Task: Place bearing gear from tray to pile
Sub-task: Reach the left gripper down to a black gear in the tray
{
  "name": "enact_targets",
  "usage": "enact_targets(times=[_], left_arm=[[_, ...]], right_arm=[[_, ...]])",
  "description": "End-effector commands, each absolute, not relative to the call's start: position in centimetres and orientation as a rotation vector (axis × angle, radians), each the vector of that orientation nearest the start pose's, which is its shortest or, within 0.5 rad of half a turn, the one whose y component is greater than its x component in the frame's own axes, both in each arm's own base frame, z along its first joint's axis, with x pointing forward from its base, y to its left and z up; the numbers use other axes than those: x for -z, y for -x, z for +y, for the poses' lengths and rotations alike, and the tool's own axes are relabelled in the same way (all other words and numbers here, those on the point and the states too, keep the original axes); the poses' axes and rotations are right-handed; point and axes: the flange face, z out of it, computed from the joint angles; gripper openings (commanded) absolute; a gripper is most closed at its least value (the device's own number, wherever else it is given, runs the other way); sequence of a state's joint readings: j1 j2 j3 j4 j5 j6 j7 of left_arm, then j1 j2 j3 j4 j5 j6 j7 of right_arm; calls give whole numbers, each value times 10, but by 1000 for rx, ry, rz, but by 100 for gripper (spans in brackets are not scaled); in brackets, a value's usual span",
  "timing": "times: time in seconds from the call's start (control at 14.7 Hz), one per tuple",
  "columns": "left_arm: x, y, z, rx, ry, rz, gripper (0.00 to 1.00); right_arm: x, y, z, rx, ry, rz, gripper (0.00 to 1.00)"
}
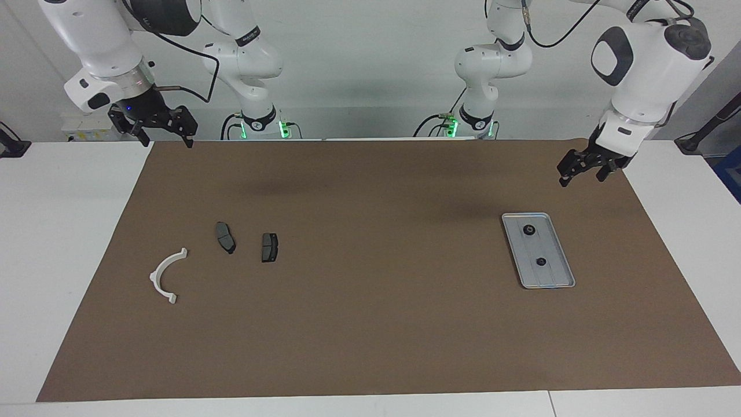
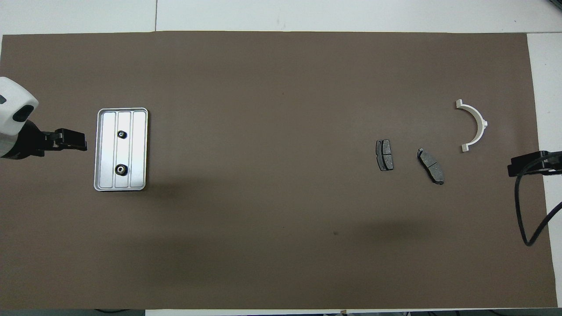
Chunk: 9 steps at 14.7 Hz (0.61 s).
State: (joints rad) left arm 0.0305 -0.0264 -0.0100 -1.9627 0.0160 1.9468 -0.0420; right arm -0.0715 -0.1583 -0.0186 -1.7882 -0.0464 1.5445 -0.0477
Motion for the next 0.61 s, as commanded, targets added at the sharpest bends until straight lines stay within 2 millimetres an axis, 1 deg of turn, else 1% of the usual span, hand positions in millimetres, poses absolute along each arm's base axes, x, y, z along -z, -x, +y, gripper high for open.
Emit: enact_targets(times=[0.0, 0.07, 0.14, 0.27, 0.34, 0.48, 0.55], left_arm=[[-432, -548, 13, 29, 3113, -103, 100], [-418, -544, 17, 41, 3115, -117, 100], [-403, -540, 17, 44, 3115, -120, 97], [-375, -540, 15, 11, 3116, -150, 95], [-367, -541, 15, -8, 3115, -154, 94], [-349, -543, 13, -43, 3112, -208, 93], [-338, -544, 11, -65, 3110, -219, 92]], right_arm=[[-601, -490, -54, -121, 3182, 50, 99], [-602, -490, -54, -121, 3183, 38, 100], [-604, -491, -54, -119, 3197, 23, 100], [-605, -492, -53, -114, 3217, 12, 100], [-605, -493, -54, -106, 3210, 8, 100], [-604, -493, -55, -92, 3198, 20, 100], [-601, -494, -56, -96, 3195, 24, 100]])
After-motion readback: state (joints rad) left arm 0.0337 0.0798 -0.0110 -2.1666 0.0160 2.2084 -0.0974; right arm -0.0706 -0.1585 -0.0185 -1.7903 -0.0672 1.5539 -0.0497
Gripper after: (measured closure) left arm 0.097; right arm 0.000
